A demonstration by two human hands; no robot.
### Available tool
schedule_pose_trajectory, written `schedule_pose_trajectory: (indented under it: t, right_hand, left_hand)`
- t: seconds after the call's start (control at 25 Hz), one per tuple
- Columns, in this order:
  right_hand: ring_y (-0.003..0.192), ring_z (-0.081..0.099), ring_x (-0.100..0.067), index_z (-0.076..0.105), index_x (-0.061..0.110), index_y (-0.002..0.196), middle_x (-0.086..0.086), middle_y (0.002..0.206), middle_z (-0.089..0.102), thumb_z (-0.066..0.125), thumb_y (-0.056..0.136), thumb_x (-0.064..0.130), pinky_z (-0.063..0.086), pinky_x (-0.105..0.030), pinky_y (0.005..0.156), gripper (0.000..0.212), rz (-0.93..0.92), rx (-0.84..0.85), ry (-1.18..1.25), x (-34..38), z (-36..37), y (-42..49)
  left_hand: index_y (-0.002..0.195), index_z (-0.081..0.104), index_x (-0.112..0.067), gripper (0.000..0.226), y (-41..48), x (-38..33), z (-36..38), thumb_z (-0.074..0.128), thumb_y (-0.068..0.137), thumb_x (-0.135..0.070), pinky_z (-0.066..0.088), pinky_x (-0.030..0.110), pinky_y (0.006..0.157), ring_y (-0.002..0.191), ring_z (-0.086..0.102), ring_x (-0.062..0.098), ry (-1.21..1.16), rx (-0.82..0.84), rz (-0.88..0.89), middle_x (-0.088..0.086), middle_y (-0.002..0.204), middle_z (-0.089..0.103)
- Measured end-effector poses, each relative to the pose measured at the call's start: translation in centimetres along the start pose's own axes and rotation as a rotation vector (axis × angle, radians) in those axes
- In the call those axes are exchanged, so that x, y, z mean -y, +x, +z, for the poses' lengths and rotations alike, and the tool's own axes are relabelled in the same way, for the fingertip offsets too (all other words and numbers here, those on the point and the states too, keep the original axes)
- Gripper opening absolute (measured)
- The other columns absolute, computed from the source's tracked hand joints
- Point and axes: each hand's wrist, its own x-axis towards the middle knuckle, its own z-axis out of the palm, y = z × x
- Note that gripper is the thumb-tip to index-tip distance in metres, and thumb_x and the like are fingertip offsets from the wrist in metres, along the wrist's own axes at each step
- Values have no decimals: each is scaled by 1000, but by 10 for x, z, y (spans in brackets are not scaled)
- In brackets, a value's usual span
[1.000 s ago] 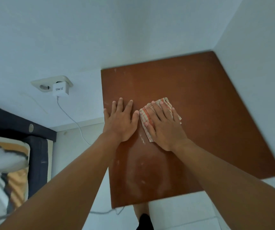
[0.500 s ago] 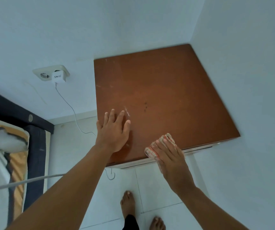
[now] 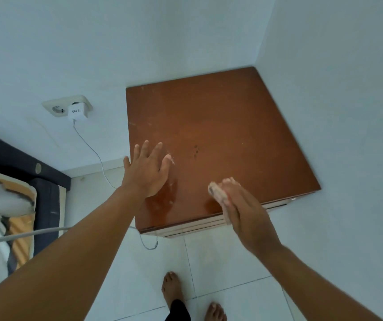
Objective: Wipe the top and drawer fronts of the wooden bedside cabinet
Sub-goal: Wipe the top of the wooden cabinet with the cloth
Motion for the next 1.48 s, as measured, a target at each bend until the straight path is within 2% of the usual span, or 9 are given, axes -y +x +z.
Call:
schedule_pose_trajectory:
  t: [0.16, 0.36, 0.52, 0.64, 0.72, 0.84, 1.04, 1.28, 1.48]
  right_hand:
    - [140, 53, -26, 60, 12, 141, -8, 142, 63, 39, 108, 32, 44, -38, 114, 43, 86, -32, 31, 13, 15, 128]
    - [116, 63, -28, 61, 20, 136, -5, 126, 70, 44, 108, 24, 40, -27, 93, 33, 7, 44, 19, 33, 67, 288]
    - [110, 64, -35, 61, 15, 132, -11, 121, 70, 41, 108, 25, 44, -37, 87, 33, -1, 114, -11, 33, 126, 380]
    - [116, 62, -33, 60, 14, 133, -10, 127, 68, 41, 109, 26, 46, -39, 94, 33, -24, 196, -37, 20, 164, 423]
    - [129, 56, -32, 58, 15, 140, -9, 138, 63, 40, 107, 30, 40, -41, 109, 40, -96, 286, -113, 5, 187, 434]
    - [154, 28, -25, 37, 28, 157, 0, 163, 39, 23, 104, 51, 19, -49, 126, 61, -153, 393, -382, -15, 210, 418]
    - [160, 1, -23, 15, 32, 164, 3, 173, 13, 10, 97, 61, 5, -54, 128, 73, -109, 517, -405, -11, 202, 417]
    - [161, -5, -20, 9, 31, 165, 3, 174, 5, 7, 98, 61, 2, -54, 128, 74, -73, 543, -398, -3, 185, 357]
    - [160, -13, -19, 5, 33, 165, 4, 174, -2, 18, 107, 56, -1, -53, 129, 64, -76, 572, -375, -1, 152, 275]
  left_hand:
    - [161, 19, -33, 63, 37, 9, -29, 18, 103, -58, 1, 59, 122, 157, -3, 28, -36, -35, 19, 4, 171, 6]
    - [161, 19, -33, 63, 107, 48, -57, 19, 103, -58, 2, 58, 122, 157, -3, 30, -63, -28, 7, 5, 171, 7]
    - [161, 18, -31, 63, 176, 74, -67, 20, 104, -56, 4, 58, 122, 157, -3, 29, -71, -14, 16, 7, 171, 7]
    - [161, 18, -31, 62, 217, 90, -62, 20, 104, -55, 4, 57, 123, 157, -3, 28, -91, 4, 17, 7, 171, 7]
    - [161, 19, -30, 61, 237, 98, -56, 21, 105, -54, 6, 57, 123, 157, -2, 27, -104, 2, 29, 7, 171, 7]
    - [161, 18, -29, 61, 247, 109, -44, 20, 105, -53, 9, 57, 123, 157, 0, 29, -134, -3, 50, 7, 170, 9]
    - [162, 10, -34, 61, 240, 119, -35, 18, 105, -54, 8, 60, 122, 157, -3, 30, -101, 43, 44, 5, 171, 4]
    - [163, 12, -24, 66, 222, 107, -34, 17, 105, -54, 11, 62, 122, 157, -2, 32, -48, 53, 67, 4, 171, 1]
    - [163, 12, -26, 68, 163, 89, -14, 14, 103, -59, 8, 61, 123, 157, -3, 31, -50, 72, 32, 2, 171, 0]
